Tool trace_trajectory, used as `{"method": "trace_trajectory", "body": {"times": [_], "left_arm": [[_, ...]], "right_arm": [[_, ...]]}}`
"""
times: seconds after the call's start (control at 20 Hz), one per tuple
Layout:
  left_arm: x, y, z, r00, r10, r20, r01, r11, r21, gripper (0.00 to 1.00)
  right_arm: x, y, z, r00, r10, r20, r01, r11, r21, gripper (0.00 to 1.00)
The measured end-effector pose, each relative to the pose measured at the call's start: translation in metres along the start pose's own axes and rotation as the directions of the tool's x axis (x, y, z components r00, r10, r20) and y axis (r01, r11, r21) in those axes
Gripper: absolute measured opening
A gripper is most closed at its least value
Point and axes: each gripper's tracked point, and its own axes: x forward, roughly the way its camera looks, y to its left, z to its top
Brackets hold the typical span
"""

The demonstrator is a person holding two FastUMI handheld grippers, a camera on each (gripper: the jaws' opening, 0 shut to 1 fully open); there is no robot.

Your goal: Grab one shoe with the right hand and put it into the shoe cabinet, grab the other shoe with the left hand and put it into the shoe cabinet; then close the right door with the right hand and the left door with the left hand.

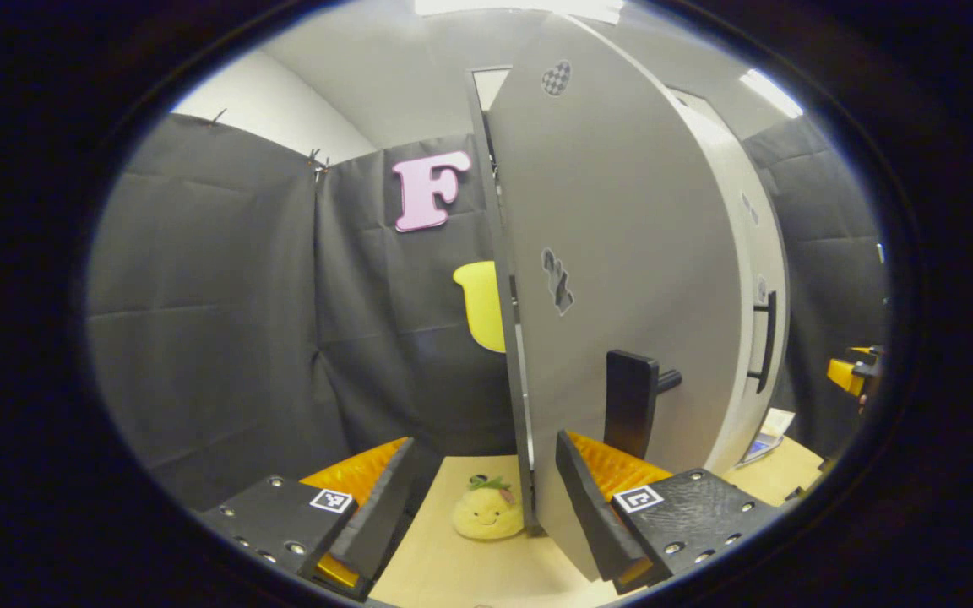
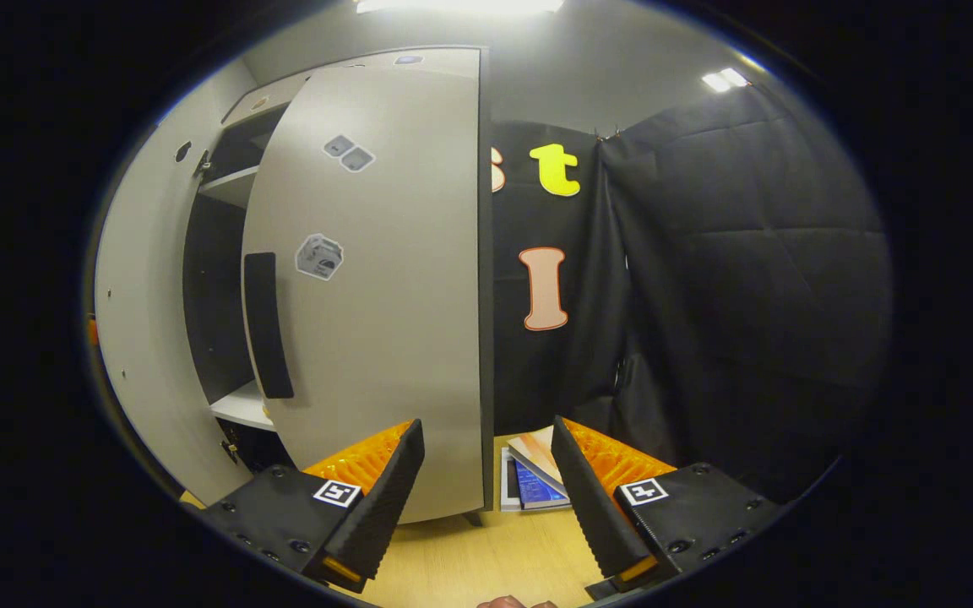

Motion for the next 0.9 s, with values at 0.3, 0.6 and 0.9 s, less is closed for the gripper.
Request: {"method": "trace_trajectory", "body": {"times": [0.3,0.6,0.9], "left_arm": [[0.003,-0.038,0.004,1.000,0.019,-0.021,-0.019,0.999,-0.031,0.94],[0.029,-0.108,0.002,0.999,0.008,-0.044,-0.009,1.000,-0.017,0.94],[0.036,-0.132,0.012,0.988,0.152,-0.018,-0.152,0.988,0.006,0.94]], "right_arm": [[0.017,-0.022,-0.013,0.999,0.041,-0.026,-0.041,0.999,0.016,0.95],[0.031,-0.044,-0.020,0.995,0.094,-0.036,-0.092,0.995,0.047,0.95],[0.033,-0.083,-0.012,0.993,0.117,-0.004,-0.116,0.991,0.066,0.95]]}}
